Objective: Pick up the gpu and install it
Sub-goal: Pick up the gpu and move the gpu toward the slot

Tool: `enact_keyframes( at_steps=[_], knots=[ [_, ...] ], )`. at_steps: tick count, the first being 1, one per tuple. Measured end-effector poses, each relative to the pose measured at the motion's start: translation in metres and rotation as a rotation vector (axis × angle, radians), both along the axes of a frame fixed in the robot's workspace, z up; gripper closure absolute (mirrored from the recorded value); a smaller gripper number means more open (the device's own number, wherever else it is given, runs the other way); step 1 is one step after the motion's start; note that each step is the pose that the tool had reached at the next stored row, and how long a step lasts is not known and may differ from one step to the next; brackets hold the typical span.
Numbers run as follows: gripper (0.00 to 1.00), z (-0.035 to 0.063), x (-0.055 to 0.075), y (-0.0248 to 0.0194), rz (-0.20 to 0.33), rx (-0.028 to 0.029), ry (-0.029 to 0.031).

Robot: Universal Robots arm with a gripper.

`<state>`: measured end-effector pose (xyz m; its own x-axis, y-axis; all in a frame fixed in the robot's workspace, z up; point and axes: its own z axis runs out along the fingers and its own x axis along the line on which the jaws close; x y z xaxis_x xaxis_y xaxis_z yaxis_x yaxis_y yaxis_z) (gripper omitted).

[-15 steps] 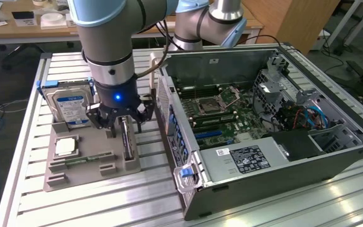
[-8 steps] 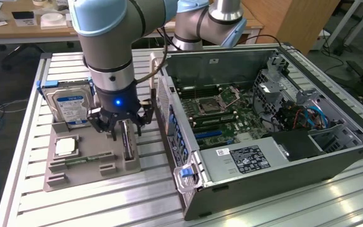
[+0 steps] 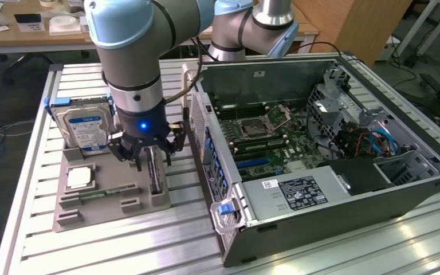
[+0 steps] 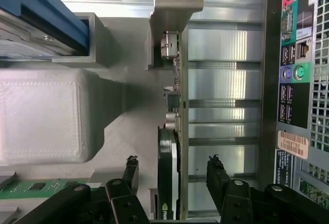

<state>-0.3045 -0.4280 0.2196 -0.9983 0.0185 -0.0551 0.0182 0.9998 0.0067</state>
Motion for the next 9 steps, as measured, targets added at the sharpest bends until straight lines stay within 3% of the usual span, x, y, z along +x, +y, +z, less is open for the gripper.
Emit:
enact_keyframes(
  at_steps=[3, 9],
  knots=[
    [0.35, -0.001, 0.0, 0.0023, 0.0, 0.0001, -0.0001],
    [0.35, -0.0054, 0.0, 0.0028, 0.0, 0.0, 0.0001]
  ],
)
